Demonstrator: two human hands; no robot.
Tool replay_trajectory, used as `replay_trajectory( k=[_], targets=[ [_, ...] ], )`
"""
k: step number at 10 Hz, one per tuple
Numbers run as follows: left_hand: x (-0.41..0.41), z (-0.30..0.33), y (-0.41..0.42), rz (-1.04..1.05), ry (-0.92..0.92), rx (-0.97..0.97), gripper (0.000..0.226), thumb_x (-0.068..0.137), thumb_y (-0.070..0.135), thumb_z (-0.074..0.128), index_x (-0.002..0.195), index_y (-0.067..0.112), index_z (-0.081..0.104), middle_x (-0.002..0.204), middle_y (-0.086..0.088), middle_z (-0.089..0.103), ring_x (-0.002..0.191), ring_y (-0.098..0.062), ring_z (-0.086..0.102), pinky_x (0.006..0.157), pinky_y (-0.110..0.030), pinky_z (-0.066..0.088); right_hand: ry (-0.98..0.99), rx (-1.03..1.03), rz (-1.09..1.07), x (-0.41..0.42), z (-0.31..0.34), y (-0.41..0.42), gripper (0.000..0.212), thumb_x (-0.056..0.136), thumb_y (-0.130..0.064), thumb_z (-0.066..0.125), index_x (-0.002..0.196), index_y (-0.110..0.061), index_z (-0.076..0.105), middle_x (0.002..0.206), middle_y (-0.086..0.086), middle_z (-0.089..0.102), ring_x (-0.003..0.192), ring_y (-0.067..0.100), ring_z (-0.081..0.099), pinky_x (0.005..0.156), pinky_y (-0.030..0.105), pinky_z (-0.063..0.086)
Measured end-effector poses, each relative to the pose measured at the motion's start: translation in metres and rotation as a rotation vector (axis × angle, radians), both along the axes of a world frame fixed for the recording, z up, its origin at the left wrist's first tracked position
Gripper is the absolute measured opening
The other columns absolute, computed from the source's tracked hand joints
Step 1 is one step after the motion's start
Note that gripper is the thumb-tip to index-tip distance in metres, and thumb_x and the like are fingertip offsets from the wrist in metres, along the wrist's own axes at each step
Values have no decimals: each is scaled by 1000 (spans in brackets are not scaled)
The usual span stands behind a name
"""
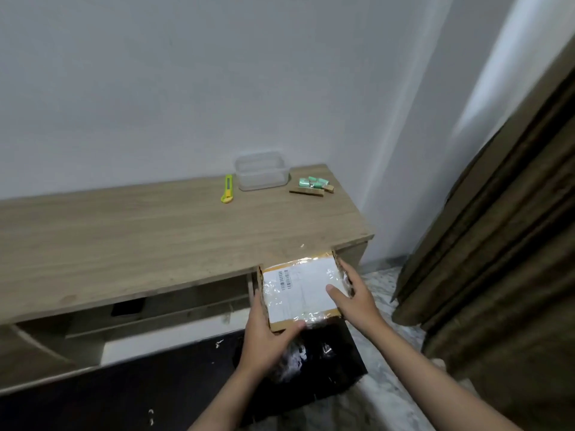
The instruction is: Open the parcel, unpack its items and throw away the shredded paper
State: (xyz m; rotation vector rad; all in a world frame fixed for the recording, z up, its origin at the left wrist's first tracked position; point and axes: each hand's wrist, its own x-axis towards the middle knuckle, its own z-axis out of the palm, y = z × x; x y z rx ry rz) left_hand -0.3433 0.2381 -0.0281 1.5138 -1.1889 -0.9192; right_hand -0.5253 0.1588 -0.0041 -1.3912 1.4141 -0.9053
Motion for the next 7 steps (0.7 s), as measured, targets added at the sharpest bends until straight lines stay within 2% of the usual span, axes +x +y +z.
replay_trajectory(
  k=[1,2,3,4,5,6,7],
  targets=[
    [-23,-25,17,38,-90,120,92,54,57,81,133,34,39,126,9,51,120,-2,45,100,-30,44,48,64,33,-25,-28,13,60,84,-17,65,138,-26,40,139,-8,48,128,9,45,104,25,36],
    [-33,-49,28,78,-110,254,103,47,60,82,134,25,41,125,0,51,117,-12,49,100,-41,46,101,147,55,-31,-46,23,61,85,-19,64,140,-24,37,139,-3,48,124,12,46,99,25,38],
    [-28,-64,28,90,-112,326,92,44,54,85,125,30,49,117,4,58,110,-10,54,95,-40,49,134,190,91,-27,-55,27,62,85,-20,63,141,-23,36,138,0,50,127,17,47,98,24,38],
    [-16,-74,17,23,-115,373,84,43,49,87,117,35,51,119,4,61,111,-11,58,97,-38,48,181,233,105,-16,-58,20,65,87,-17,61,144,-18,30,142,4,47,130,21,45,95,21,35],
    [-11,-61,3,-22,-125,494,83,54,36,86,125,19,47,123,1,58,112,-13,56,92,-27,44,245,284,197,-4,-61,7,75,87,-25,62,148,-19,19,151,5,35,136,22,37,104,27,36],
    [-9,-50,-11,59,-198,515,76,77,21,75,138,-2,35,137,-11,49,123,-19,47,93,-19,34,357,306,265,4,-66,-9,80,87,-34,60,150,-21,12,158,10,14,145,26,16,112,36,29],
    [-7,-43,-21,139,-207,386,58,83,17,68,133,0,44,123,-1,51,124,-23,47,91,-15,31,346,231,203,6,-65,-24,69,91,-30,56,148,-16,20,157,10,19,144,26,20,113,35,28]
  ],
)
